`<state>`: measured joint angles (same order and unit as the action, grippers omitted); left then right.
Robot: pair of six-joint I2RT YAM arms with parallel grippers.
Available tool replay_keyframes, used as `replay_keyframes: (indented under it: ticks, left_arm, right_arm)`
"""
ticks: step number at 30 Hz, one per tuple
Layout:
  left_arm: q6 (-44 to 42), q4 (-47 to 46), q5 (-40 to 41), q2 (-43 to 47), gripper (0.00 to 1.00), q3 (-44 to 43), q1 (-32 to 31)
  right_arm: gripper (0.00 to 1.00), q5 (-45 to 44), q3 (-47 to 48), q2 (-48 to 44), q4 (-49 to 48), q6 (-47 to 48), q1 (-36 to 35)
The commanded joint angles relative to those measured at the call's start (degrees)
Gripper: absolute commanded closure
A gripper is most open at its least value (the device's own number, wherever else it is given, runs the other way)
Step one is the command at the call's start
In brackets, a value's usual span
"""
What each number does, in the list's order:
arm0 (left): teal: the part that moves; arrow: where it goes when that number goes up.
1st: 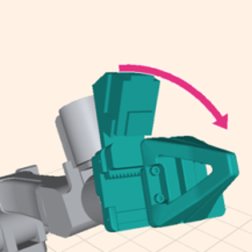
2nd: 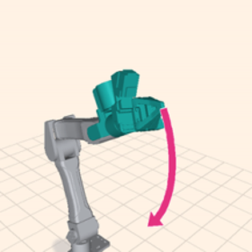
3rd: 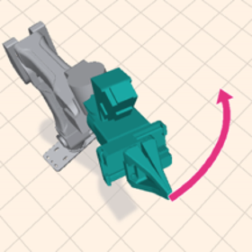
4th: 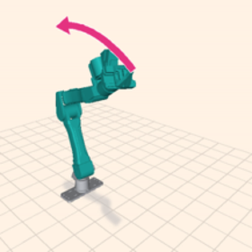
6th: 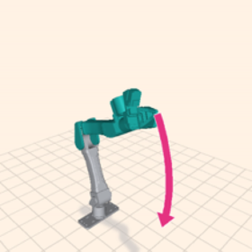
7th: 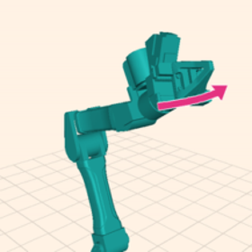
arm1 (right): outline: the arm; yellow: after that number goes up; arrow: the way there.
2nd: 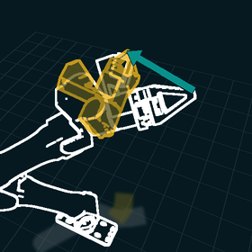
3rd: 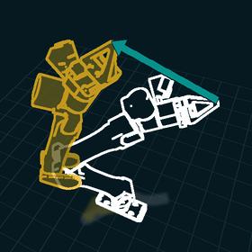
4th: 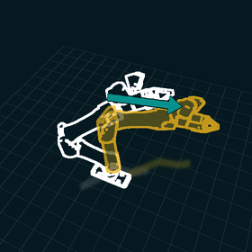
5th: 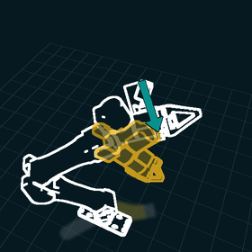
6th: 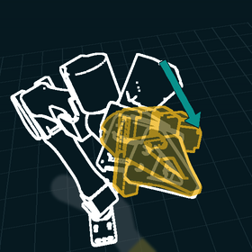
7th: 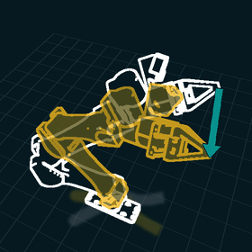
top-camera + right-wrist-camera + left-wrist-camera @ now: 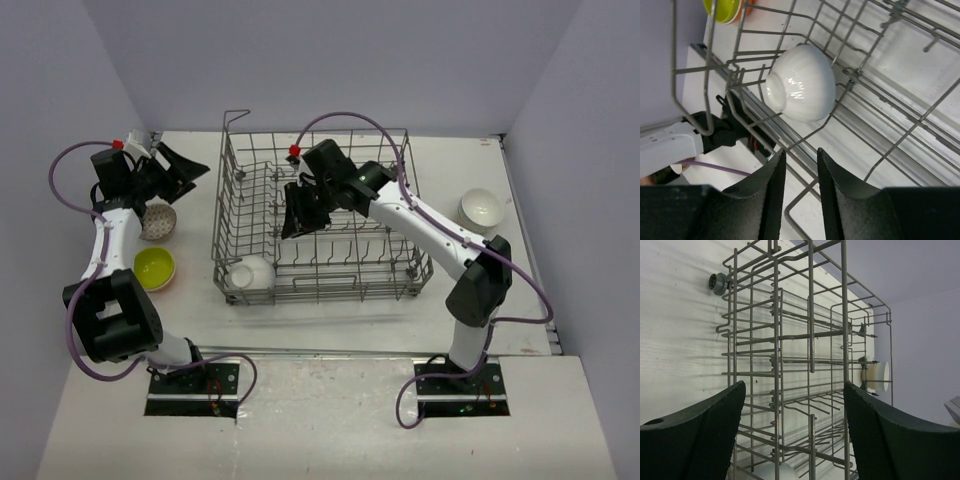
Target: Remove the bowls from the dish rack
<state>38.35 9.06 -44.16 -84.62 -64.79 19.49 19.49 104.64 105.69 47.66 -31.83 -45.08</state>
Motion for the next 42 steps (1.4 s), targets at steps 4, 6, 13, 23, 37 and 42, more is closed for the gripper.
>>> replay_keyframes:
  ticks: [4, 6, 13, 23, 37, 42]
  left_arm:
    - [0.1, -1.2, -1.2, 2.3, 0.25, 0.5, 0.4]
    - [0.1, -1.1, -1.5, 2.4, 0.31, 0.7, 0.4]
    - [0.1, -0.7, -2.4, 2.6, 0.61, 1.2, 0.4]
    - [0.1, -0.4, -3.9, 2.9, 0.62, 1.1, 0.4]
    - [2.9, -2.6, -6.1, 5.0, 0.79, 4.3, -1.0]
    - [3.5, -3.2, -6.1, 6.0, 0.77, 5.3, -1.6]
  right_arm:
    - [0.61, 5.6, 6.1, 4.2, 5.7, 3.3, -2.7]
    - [0.60, 6.0, 7.5, 5.3, 5.9, 3.3, -3.5]
    - [0.63, 8.3, 9.8, 8.9, 3.7, 2.0, -4.8]
    - [0.61, 9.3, 14.0, 14.7, 3.6, 0.4, -7.3]
    - [0.62, 7.9, 14.3, 17.4, 4.1, 0.1, -8.4]
    - [0.62, 7.8, 15.9, 19.1, 4.4, -0.1, -8.8]
